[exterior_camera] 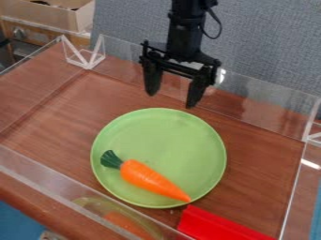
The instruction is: Move the carrot from the green plate to the table
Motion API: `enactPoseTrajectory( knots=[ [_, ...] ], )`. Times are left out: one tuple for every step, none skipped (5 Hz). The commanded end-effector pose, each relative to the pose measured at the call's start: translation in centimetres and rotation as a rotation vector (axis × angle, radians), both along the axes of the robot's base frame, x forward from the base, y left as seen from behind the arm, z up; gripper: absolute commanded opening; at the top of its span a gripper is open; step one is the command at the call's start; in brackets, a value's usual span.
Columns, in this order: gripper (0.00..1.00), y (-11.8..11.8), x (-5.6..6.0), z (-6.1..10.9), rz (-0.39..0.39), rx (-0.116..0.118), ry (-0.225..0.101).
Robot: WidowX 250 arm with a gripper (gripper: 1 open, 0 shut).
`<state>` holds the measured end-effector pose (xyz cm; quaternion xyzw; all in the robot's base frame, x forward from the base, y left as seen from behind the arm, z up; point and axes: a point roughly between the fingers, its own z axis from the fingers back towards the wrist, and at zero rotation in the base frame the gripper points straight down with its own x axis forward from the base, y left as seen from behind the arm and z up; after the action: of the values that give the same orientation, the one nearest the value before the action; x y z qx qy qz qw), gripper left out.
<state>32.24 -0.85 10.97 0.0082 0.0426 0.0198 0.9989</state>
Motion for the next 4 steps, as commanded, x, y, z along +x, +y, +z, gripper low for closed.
enactPoseTrajectory(
  knots=[
    [1.0,2.0,0.2,3.8,0.042,0.009,-0.098],
    [1.0,3.0,-1.0,4.5,0.114,0.008,-0.105],
    [1.0,2.7,-2.0,4.4,0.167,0.005,-0.094],
    [1.0,2.1,-2.4,4.4,0.191,-0.006,-0.088]
  ],
)
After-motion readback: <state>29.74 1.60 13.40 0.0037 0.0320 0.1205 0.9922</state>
